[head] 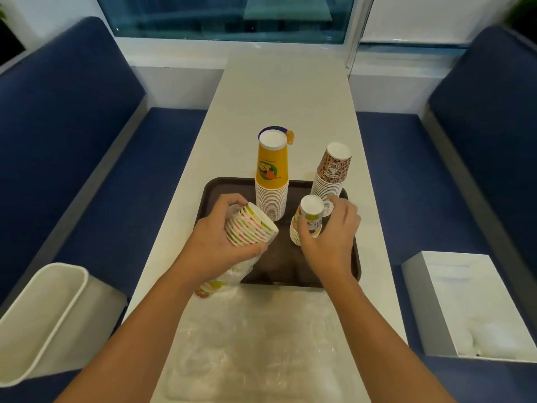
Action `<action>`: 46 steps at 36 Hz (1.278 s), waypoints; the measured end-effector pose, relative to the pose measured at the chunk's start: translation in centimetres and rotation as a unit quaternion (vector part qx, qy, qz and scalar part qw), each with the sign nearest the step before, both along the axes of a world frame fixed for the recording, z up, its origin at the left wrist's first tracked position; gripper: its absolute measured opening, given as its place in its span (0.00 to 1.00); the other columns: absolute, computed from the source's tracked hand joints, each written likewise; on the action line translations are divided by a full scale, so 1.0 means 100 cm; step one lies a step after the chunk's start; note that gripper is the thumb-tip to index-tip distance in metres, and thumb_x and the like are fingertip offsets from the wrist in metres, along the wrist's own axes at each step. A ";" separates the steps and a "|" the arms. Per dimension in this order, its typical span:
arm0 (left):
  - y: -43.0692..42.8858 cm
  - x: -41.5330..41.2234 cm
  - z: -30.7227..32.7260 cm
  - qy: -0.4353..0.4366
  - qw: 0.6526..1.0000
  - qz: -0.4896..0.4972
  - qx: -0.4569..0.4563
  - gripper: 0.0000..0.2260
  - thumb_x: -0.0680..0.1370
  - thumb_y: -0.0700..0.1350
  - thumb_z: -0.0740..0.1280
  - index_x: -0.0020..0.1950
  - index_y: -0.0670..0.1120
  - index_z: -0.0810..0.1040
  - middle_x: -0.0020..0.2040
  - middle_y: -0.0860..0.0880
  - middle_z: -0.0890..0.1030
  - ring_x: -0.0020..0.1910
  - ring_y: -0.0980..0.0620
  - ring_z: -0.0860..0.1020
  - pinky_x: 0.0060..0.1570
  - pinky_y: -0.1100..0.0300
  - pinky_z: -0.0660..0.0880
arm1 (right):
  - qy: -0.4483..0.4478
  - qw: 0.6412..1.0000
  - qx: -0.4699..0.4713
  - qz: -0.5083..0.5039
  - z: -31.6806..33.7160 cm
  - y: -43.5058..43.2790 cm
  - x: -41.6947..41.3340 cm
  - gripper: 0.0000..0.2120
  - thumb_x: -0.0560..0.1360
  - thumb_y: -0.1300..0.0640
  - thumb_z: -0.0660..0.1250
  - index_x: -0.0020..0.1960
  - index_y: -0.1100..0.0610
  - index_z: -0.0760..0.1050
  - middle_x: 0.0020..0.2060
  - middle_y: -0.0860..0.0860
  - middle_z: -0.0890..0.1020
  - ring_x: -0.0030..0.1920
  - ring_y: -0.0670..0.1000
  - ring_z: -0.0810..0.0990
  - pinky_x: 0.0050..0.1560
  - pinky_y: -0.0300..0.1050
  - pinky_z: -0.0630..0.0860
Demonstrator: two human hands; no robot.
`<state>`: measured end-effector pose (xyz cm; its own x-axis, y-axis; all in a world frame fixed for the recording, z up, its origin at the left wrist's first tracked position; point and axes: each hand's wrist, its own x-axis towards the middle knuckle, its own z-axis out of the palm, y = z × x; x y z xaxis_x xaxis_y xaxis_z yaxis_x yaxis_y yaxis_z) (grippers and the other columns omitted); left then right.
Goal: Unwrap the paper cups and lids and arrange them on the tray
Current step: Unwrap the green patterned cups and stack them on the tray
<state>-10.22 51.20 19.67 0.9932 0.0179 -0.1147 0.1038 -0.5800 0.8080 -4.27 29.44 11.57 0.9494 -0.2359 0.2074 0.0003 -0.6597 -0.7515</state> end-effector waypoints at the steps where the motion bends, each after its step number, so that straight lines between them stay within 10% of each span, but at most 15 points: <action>1: 0.000 0.000 0.001 -0.001 1.000 -0.002 -0.001 0.37 0.69 0.55 0.83 0.68 0.66 0.63 0.62 0.64 0.74 0.58 0.55 0.79 0.47 0.69 0.79 | -0.037 0.999 0.016 0.022 0.013 0.003 -0.009 0.30 0.75 0.44 0.74 0.72 0.48 0.66 0.69 0.47 0.70 0.68 0.48 0.68 0.66 0.41 0.68; 8: -0.009 -0.002 0.013 -0.028 0.999 -0.028 -0.015 0.34 0.70 0.57 0.81 0.69 0.67 0.66 0.58 0.68 0.77 0.55 0.65 0.79 0.46 0.71 0.78 | -0.004 0.939 0.078 0.335 0.074 0.019 -0.029 0.09 0.84 0.52 0.65 0.57 0.54 0.82 0.47 0.42 0.82 0.51 0.46 0.79 0.47 0.40 0.76; 16: -0.005 -0.017 0.019 -0.055 0.998 -0.035 -0.004 0.34 0.69 0.57 0.82 0.70 0.66 0.68 0.57 0.66 0.78 0.54 0.66 0.79 0.45 0.71 0.77 | 0.065 0.942 0.252 0.213 0.098 0.010 -0.026 0.08 0.83 0.58 0.65 0.48 0.52 0.82 0.44 0.46 0.85 0.48 0.45 0.83 0.48 0.48 0.81; 18: -0.004 -0.020 0.019 -0.053 0.998 -0.038 -0.005 0.34 0.70 0.57 0.82 0.70 0.66 0.68 0.57 0.66 0.78 0.54 0.67 0.78 0.44 0.72 0.77 | 0.055 0.945 0.216 0.238 0.105 0.005 -0.026 0.07 0.83 0.57 0.65 0.58 0.52 0.80 0.50 0.45 0.84 0.51 0.41 0.82 0.50 0.41 0.79; 21: -0.004 -0.022 0.020 -0.046 0.997 -0.049 -0.022 0.33 0.71 0.56 0.81 0.70 0.64 0.69 0.58 0.65 0.79 0.55 0.66 0.79 0.45 0.70 0.78 | 0.037 0.928 0.044 0.367 0.110 0.001 -0.030 0.31 0.80 0.61 0.69 0.78 0.44 0.63 0.69 0.46 0.70 0.63 0.38 0.73 0.58 0.33 0.77; 25: -0.005 -0.022 0.022 -0.039 0.998 -0.050 -0.027 0.32 0.72 0.55 0.81 0.69 0.67 0.67 0.56 0.67 0.78 0.55 0.68 0.78 0.44 0.72 0.77 | 0.004 0.878 -0.185 0.441 0.114 0.000 -0.027 0.44 0.74 0.70 0.70 0.78 0.36 0.59 0.78 0.43 0.51 0.74 0.49 0.58 0.67 0.37 0.65; 33: -0.002 -0.016 0.020 -0.028 0.998 -0.030 -0.039 0.33 0.70 0.54 0.82 0.69 0.66 0.68 0.55 0.69 0.77 0.55 0.65 0.79 0.44 0.71 0.77 | -0.127 0.961 -0.137 0.202 0.085 -0.021 0.001 0.30 0.75 0.55 0.77 0.73 0.49 0.70 0.70 0.51 0.72 0.68 0.53 0.69 0.65 0.54 0.75; 37: -0.003 -0.007 0.017 -0.018 0.999 -0.012 -0.025 0.37 0.69 0.53 0.83 0.70 0.64 0.65 0.60 0.68 0.73 0.56 0.58 0.79 0.46 0.71 0.76 | -0.015 0.998 0.039 0.041 0.054 -0.018 0.007 0.34 0.73 0.41 0.76 0.74 0.44 0.66 0.67 0.44 0.76 0.67 0.48 0.72 0.64 0.48 0.76; 46: -0.006 0.005 0.013 0.015 1.000 -0.017 0.003 0.36 0.66 0.55 0.84 0.66 0.61 0.65 0.55 0.66 0.75 0.53 0.60 0.80 0.39 0.74 0.76 | 0.163 0.986 0.018 0.036 -0.012 -0.015 0.012 0.40 0.71 0.47 0.79 0.76 0.47 0.62 0.72 0.48 0.72 0.72 0.54 0.71 0.70 0.58 0.74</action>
